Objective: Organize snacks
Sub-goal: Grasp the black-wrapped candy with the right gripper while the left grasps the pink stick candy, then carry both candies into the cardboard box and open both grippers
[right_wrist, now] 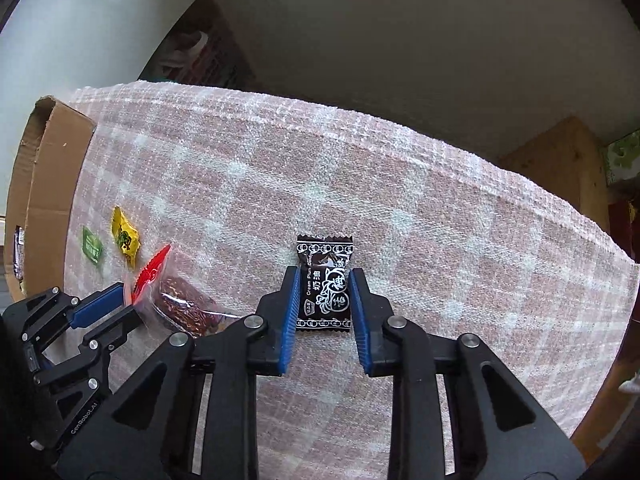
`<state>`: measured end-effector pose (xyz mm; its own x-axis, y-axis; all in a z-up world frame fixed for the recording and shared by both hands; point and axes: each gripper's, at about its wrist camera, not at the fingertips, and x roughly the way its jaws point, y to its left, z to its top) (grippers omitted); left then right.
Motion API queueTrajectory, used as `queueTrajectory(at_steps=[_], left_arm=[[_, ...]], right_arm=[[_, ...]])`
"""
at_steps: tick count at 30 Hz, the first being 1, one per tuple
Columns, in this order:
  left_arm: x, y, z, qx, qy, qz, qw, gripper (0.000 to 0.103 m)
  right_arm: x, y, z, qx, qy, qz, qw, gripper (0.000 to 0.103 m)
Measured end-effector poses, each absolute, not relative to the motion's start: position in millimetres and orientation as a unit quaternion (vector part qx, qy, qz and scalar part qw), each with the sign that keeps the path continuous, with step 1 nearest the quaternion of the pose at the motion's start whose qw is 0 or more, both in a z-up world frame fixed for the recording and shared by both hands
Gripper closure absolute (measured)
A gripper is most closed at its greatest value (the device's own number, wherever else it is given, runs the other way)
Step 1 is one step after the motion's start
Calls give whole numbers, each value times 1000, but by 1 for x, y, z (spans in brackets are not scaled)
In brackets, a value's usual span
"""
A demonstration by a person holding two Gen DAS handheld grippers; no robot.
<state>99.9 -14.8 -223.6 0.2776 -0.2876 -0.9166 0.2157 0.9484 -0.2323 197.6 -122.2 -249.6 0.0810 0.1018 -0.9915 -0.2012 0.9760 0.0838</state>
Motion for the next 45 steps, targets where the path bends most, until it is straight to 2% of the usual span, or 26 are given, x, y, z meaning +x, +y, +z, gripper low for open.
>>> queueTrajectory(at_steps=[7,9,25,35,45], left_arm=[[85,0,-215,-45,573,-150,804,86],[83,4,-211,-53,573,-146,805,99],[74,45,-214,-87,571,-127,807,99],[55,93,-183,-137,539,-107,824,99],[54,111,-148,-142,502,-50,852,99]], right_arm=[[181,-144,-241,-11,665,112,739,78],[175,-149,-237,-8,661,113,742,78],[137,-161,-200,-11,646,121,753,78],[146,-138,-157,-18,618,171,767,78],[162,-67,-132,-38,584,233,777,78]])
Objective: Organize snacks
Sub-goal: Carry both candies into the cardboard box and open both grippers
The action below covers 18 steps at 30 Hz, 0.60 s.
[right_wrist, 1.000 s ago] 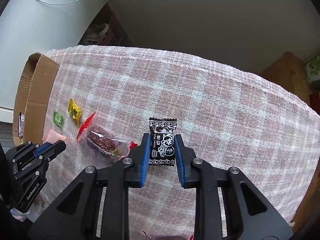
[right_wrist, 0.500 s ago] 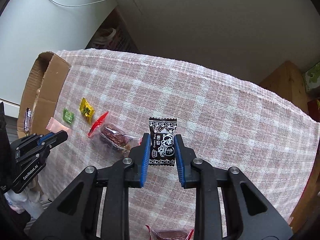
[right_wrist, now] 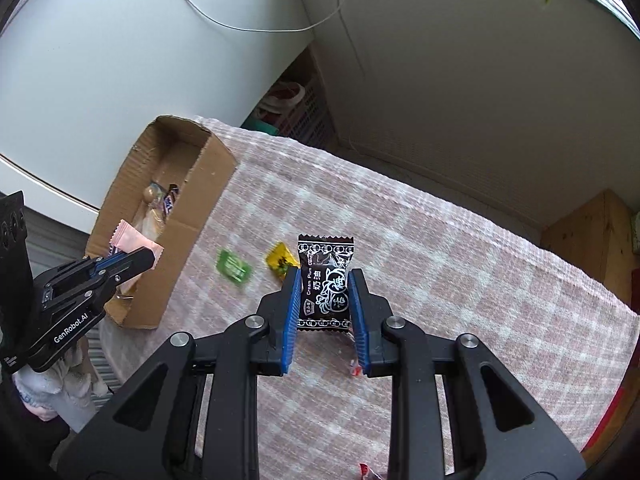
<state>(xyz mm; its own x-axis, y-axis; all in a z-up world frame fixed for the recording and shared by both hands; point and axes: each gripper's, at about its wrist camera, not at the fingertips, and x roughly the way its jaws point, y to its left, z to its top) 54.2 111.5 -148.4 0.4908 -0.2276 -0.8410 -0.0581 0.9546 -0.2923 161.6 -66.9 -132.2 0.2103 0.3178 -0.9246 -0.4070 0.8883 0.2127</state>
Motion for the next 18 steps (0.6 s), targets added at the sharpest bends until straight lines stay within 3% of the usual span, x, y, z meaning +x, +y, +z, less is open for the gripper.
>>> queueTrajectory(at_steps=[18], left_arm=[[35,173,-129,-153,477,42,865,99]], right_arm=[[158,41,-117,-79,549,323,766,78]])
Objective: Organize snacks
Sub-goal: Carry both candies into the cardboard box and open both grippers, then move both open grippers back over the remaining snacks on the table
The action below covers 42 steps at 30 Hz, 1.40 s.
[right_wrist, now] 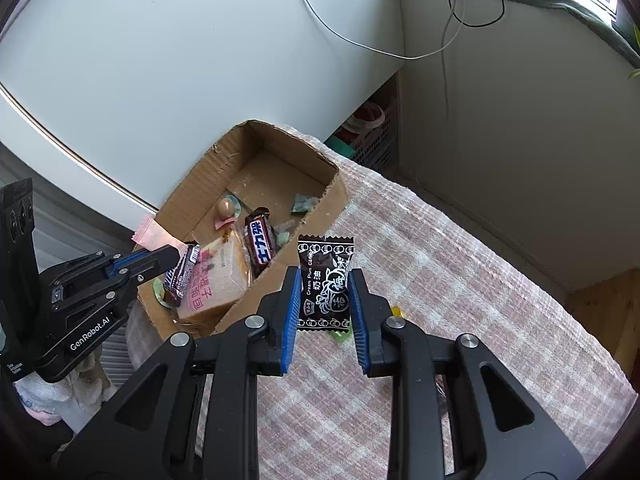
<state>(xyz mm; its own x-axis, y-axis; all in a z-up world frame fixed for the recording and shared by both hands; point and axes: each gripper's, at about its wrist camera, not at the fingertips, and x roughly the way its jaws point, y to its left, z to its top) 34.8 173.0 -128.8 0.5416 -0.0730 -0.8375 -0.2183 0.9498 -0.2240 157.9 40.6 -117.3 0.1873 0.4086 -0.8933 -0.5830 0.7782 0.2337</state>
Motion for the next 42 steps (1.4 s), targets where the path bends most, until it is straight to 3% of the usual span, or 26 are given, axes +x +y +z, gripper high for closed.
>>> queueTrajectory(at_steps=[35,38,39,42], left_arm=[[52,217,-153,-155,492,80,853,98],[52,218,-154,-152,494,84,852,90],[52,218,-154,-151,494,85,852,87],[52,219,-154,-151,495,89,851,82]], right_arm=[[179,130,-155,-105,560,367,735,78],[180,130,-155,-108,560,369,734,77],[180,130,-155,-109,559,367,736,76],[180,127,-151,-107,551,362,744,48]])
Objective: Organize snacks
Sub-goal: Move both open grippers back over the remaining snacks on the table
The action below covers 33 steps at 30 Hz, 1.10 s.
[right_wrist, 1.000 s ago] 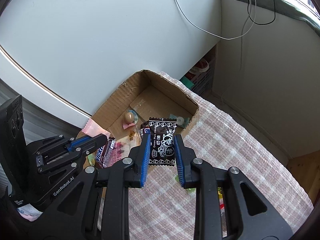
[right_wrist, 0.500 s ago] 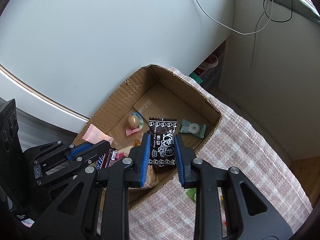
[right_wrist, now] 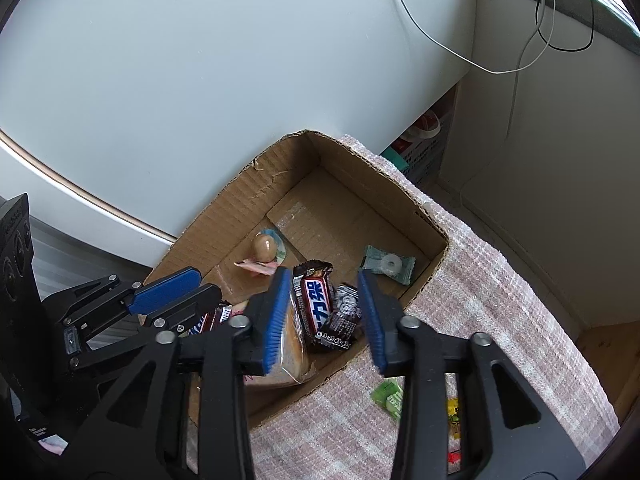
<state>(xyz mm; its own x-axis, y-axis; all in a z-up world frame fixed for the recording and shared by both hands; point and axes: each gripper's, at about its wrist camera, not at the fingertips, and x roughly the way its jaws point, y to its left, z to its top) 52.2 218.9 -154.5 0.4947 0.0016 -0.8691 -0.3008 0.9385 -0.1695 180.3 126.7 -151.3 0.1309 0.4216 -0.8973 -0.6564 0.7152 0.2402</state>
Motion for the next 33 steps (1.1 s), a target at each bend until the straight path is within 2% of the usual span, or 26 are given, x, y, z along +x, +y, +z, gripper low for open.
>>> queueTrajectory(at_steps=[1,3,5,8,24,33], left_arm=[[52,219,-154,-150,495,90,851,78],[51,219,-154,-149,493,93,852,66],[50,218,-153,-148,493,93,853,63],[49,215,-153,-142,493,93,853,54],[40,190,-139,-142,485,68,860,53],[45,147,-138,-132,492,20,860,53]], right_arm=[[180,125,-150,-104,547,361,748,40],[182,123,-147,-103,544,360,751,37],[183,120,-144,-101,542,356,754,29],[185,113,-140,-96,539,353,759,27],[187,14,-101,-65,526,312,789,26],[178,-58,-106,-61,536,272,796,26]])
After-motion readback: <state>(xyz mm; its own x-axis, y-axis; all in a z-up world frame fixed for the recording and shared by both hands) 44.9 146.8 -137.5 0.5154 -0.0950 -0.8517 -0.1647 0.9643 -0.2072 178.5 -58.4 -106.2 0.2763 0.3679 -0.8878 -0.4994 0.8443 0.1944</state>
